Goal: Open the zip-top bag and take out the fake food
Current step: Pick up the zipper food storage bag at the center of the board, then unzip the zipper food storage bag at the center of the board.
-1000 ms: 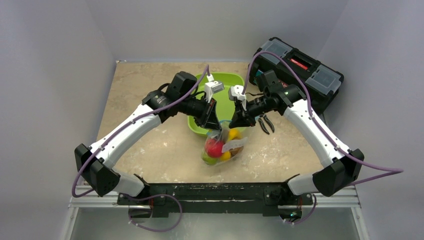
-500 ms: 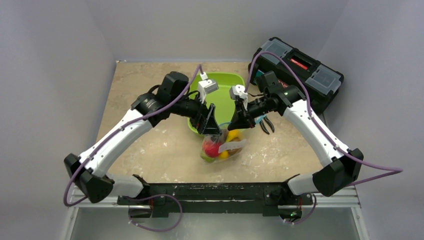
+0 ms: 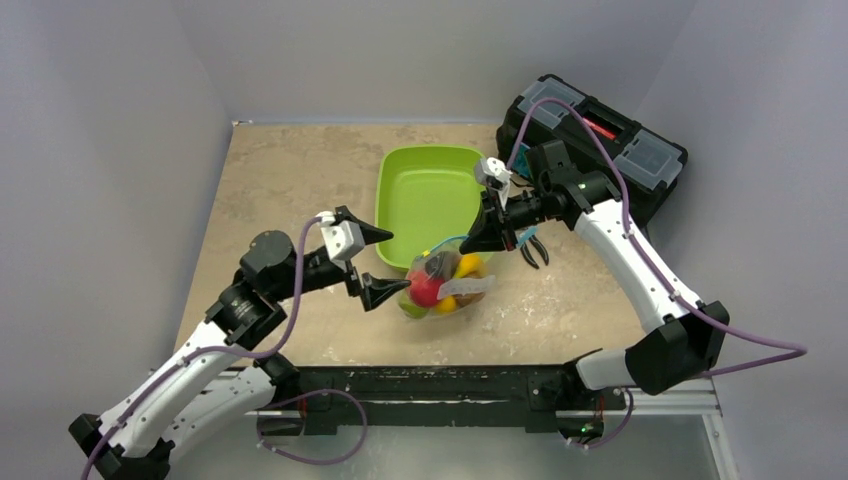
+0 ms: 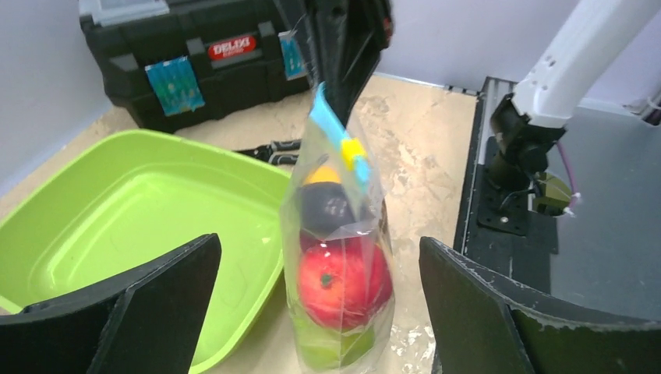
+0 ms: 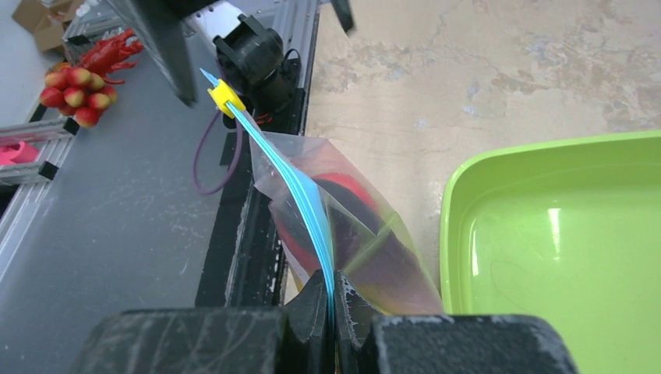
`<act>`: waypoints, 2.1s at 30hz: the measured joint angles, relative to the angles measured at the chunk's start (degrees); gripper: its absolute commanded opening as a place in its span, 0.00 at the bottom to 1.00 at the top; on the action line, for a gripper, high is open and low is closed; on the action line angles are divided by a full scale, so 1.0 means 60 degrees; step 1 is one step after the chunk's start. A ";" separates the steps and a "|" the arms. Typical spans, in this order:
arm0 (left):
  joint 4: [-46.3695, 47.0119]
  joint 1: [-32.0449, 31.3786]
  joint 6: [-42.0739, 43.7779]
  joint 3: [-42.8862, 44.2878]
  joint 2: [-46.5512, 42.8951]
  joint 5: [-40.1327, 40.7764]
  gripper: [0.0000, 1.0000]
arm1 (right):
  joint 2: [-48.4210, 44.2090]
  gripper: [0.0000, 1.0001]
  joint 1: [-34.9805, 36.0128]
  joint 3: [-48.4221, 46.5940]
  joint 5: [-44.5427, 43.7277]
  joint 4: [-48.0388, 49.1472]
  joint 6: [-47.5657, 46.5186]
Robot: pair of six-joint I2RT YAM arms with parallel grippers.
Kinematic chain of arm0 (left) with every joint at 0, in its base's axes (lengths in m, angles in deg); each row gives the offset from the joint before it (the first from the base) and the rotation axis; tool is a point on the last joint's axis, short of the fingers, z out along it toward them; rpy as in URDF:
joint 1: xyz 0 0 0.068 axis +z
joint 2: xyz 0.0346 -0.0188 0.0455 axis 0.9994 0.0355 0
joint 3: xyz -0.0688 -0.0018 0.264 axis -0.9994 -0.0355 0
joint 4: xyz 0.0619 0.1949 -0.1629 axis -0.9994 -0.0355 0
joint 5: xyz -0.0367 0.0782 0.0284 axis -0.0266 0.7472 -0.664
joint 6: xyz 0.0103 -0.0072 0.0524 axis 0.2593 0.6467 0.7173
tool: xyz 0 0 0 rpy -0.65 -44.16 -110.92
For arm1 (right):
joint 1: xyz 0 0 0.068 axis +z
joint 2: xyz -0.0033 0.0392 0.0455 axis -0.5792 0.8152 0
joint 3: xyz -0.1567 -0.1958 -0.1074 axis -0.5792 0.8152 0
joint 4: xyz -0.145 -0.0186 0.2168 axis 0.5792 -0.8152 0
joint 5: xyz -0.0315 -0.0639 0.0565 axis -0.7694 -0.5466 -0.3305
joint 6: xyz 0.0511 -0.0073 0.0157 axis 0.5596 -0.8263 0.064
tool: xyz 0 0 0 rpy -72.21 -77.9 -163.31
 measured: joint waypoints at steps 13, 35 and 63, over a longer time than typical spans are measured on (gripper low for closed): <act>0.2452 -0.0951 -0.0678 -0.0481 0.1869 0.0969 0.64 | 0.0000 0.00 0.0004 0.0113 0.0164 0.0262 0.0335; 0.3013 -0.0958 -0.1297 -0.0834 0.2193 0.0984 0.11 | 0.0000 0.00 0.0000 0.0168 0.0219 0.0412 0.0397; 0.0645 -0.0958 -0.1985 0.1526 0.3803 -0.0120 0.00 | 0.0532 0.45 0.0820 -0.1847 0.1053 -0.0729 -0.0364</act>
